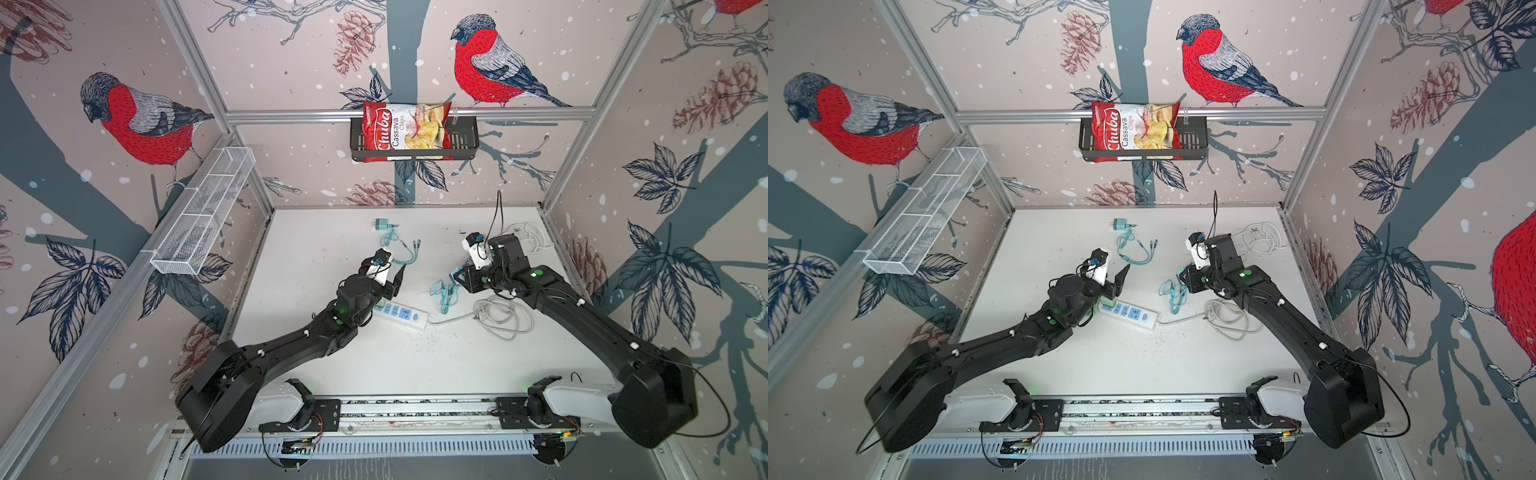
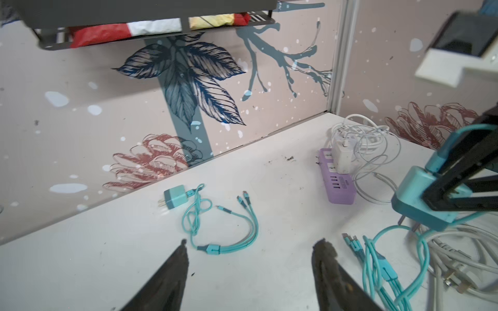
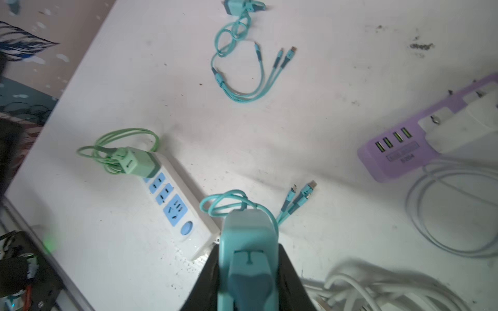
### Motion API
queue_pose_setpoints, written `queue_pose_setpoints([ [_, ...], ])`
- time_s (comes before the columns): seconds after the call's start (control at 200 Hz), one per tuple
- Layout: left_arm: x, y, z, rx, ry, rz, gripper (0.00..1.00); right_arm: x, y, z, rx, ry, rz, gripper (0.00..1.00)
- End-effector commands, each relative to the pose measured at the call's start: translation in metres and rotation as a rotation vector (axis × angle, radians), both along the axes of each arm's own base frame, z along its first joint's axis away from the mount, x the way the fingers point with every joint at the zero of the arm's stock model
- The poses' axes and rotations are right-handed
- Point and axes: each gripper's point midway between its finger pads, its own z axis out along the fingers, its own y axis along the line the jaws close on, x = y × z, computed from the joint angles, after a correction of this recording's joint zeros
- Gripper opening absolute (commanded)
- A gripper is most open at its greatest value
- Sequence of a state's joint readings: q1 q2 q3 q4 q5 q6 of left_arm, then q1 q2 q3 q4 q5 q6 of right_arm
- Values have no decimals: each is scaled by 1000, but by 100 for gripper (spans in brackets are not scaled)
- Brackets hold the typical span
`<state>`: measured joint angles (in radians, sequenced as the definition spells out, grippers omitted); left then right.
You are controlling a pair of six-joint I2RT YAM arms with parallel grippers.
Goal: Insert the plug
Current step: 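Open the left gripper and draw the left arm back while the right holds the charger, then carry the teal charger with the right gripper over the power strip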
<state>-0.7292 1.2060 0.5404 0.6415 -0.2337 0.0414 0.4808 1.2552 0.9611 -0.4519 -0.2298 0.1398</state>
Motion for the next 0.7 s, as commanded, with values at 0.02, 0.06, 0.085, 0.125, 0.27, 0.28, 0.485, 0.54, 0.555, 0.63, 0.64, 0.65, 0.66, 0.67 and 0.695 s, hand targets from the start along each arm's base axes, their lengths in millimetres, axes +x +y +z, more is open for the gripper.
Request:
queue_pose_setpoints([
  [0.02, -8, 39, -17, -20, 94, 158, 71, 2, -18, -6, -71, -24, -103, 11],
  [0.06, -13, 46, -19, -31, 106, 176, 71, 1, -21, -10, -93, -25, -123, 11],
  [0.085, -16, 49, -21, -32, 113, 175, 71, 0, -22, -12, -102, -26, -132, 11],
  [0.125, -21, 54, -23, -34, 124, 182, 71, -1, -23, -15, -112, -30, -140, 10],
  [0.27, -32, 74, -35, -36, 179, 242, 71, -9, -18, -17, -101, -46, -134, 10],
  [0.28, -33, 75, -35, -39, 180, 244, 71, -9, -17, -17, -101, -48, -131, 10],
  [0.485, -43, 88, -37, -105, 186, 266, 70, -11, -21, -2, -116, -115, -164, 11],
  [0.54, -45, 90, -38, -128, 189, 272, 70, -11, -26, -2, -134, -120, -180, 11],
  [0.555, -46, 91, -38, -132, 190, 274, 70, -11, -28, -2, -140, -122, -186, 11],
  [0.63, -47, 93, -41, -145, 196, 281, 69, -11, -34, -2, -165, -133, -215, 11],
  [0.64, -47, 93, -41, -146, 197, 279, 69, -11, -33, -1, -165, -136, -214, 11],
  [0.65, -48, 93, -41, -147, 198, 280, 69, -11, -33, 0, -167, -139, -214, 11],
  [0.66, -48, 93, -42, -144, 200, 283, 69, -11, -33, 0, -168, -142, -213, 11],
  [0.67, -48, 93, -43, -145, 201, 284, 69, -12, -32, 1, -166, -146, -213, 11],
  [0.695, -47, 94, -45, -141, 206, 291, 69, -12, -32, 2, -166, -150, -213, 11],
])
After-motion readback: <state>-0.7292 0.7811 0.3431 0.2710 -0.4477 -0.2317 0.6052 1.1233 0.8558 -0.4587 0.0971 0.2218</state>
